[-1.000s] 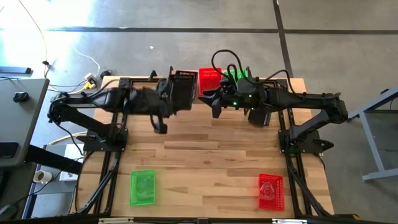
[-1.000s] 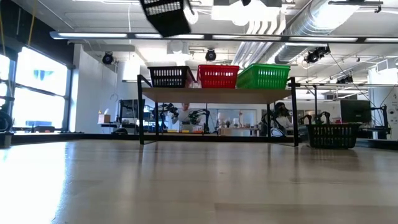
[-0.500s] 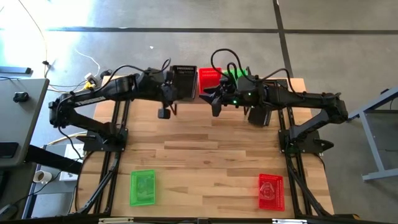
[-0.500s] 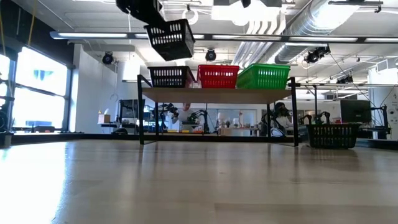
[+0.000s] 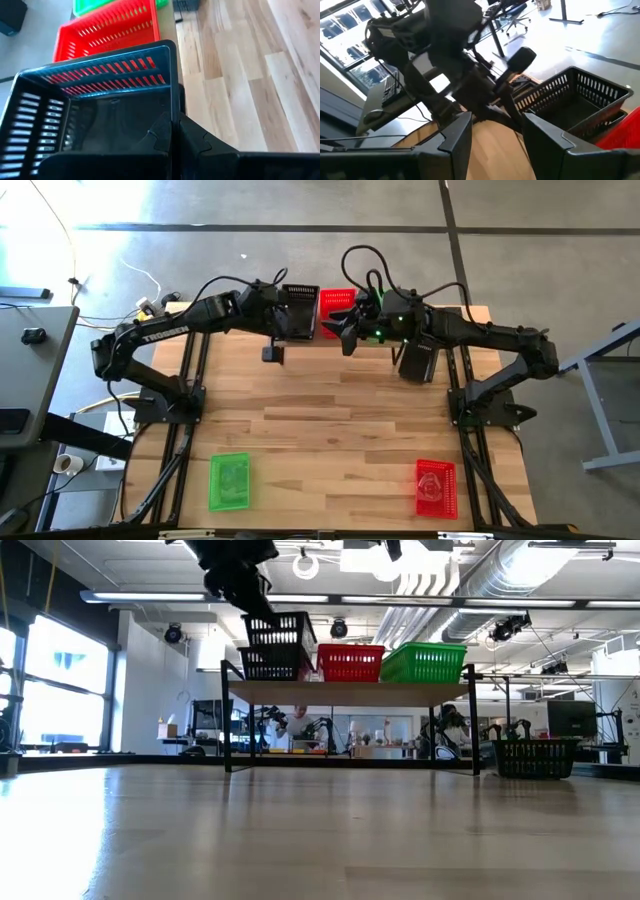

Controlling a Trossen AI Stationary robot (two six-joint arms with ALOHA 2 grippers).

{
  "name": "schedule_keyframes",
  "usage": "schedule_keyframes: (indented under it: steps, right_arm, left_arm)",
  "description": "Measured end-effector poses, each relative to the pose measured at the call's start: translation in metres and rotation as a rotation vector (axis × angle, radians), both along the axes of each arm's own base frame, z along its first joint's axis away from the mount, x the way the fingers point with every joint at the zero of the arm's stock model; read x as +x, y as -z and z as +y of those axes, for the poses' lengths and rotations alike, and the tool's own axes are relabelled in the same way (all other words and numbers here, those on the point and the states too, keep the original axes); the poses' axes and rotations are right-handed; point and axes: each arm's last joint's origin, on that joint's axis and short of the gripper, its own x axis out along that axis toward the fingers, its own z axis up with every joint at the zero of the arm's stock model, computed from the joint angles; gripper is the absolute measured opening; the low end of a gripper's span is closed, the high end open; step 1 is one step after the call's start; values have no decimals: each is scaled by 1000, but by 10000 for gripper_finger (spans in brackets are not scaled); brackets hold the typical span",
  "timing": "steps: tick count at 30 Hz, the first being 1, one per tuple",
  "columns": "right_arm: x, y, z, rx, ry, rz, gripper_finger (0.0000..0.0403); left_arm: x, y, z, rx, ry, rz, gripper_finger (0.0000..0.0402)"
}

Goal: Stack baskets on shelf by color
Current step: Stack the bottom black bin on the black bin on the shelf

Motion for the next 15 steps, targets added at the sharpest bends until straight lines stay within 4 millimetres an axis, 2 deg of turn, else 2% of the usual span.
schedule_keyframes:
  steps: [15]
  right_arm:
    - [0,0,0,6,-16,-1,156]
  left_arm:
    - [4,8,5,-16,-24,32,0]
